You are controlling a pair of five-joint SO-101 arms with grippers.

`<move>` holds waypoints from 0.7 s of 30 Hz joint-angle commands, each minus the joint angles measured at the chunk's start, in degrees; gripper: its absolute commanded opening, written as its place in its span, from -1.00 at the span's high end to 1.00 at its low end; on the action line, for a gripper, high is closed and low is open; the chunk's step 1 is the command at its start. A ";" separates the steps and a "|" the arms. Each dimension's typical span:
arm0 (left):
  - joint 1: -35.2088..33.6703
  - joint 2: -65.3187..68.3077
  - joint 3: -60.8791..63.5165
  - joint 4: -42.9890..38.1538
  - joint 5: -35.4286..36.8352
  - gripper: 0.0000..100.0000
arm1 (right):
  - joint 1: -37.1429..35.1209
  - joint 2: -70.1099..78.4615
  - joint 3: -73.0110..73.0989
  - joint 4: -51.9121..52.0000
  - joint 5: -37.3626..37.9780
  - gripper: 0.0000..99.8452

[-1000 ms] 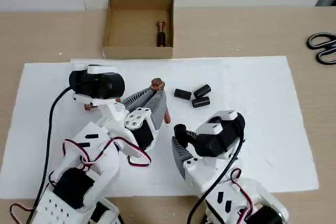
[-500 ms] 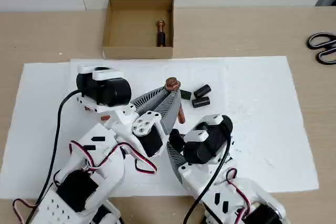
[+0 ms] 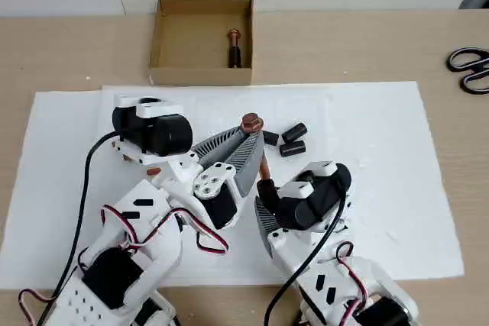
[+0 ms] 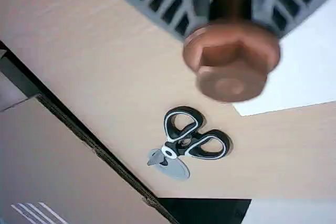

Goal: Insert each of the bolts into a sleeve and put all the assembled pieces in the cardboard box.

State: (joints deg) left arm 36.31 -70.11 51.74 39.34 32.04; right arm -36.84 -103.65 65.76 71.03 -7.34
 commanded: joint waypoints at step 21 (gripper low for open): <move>4.66 -1.14 1.71 5.45 -0.18 0.99 | 0.92 -0.22 -0.26 -10.86 5.80 0.99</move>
State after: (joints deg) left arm 39.30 -70.29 53.32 43.65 31.96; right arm -36.31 -103.56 65.85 63.47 -3.30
